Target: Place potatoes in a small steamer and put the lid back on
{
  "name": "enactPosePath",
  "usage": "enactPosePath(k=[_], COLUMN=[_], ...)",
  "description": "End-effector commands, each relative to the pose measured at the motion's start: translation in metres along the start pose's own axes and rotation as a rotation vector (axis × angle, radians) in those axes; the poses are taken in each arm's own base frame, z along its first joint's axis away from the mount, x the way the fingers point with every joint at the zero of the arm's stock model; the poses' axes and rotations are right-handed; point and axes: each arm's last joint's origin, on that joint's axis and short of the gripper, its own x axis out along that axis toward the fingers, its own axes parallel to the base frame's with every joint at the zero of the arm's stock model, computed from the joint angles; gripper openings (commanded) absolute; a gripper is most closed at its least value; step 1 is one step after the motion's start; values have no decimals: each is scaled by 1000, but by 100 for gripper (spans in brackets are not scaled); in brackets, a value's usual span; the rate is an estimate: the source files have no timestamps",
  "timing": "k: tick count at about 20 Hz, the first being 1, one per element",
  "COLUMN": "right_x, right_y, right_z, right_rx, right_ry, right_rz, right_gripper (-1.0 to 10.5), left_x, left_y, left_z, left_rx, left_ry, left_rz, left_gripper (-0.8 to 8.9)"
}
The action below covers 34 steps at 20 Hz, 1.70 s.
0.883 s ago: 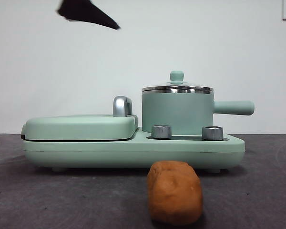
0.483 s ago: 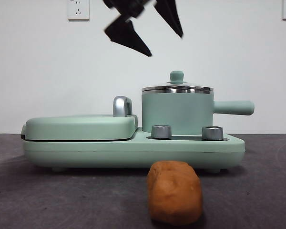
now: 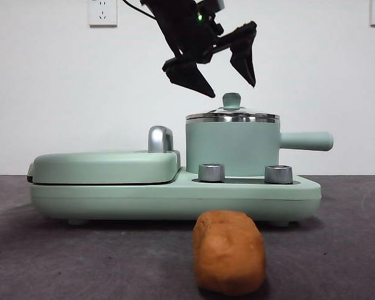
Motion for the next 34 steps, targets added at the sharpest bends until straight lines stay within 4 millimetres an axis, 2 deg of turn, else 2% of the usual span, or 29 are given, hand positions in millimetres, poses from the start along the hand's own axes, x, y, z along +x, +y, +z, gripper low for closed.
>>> enactPosePath(k=[1, 4, 7, 14, 16, 20, 22, 25, 27, 28, 34], right_x=[-2, -2, -2, -2, -2, -2, -2, -2, -2, -2, -2], right_y=[2, 2, 2, 2, 2, 3, 2, 3, 3, 3, 2], right_z=[4, 4, 4, 5, 6, 9, 9, 9, 9, 9, 9], right_rx=[-21, -21, -18, -21, -28, -34, -33, -27, -18, -18, -14], right_ry=[-14, -14, -14, -18, -29, -55, -53, -54, -53, -53, -52], right_rz=[7, 6, 7, 7, 7, 10, 10, 10, 10, 10, 7], right_gripper=[460, 460, 460, 460, 460, 460, 460, 460, 460, 460, 461], left_x=[12, 14, 14, 15, 15, 17, 17, 18, 18, 18, 11], left_y=[-4, -4, -4, -5, -5, -8, -8, -8, -8, -8, -9], left_z=[0, -1, -3, -6, -6, -8, -8, -9, -9, -9, -1], left_rx=[22, 30, 31, 116, 119, 122, 122, 122, 122, 122, 85], left_ry=[-13, -17, 1, 30, 38, 40, 42, 45, 50, 51, 26], left_rz=[-10, -10, -10, -13, -13, -18, -18, -19, -18, -19, -18], left_gripper=[463, 457, 401, 396, 344, 330, 249, 192, 79, 54, 46])
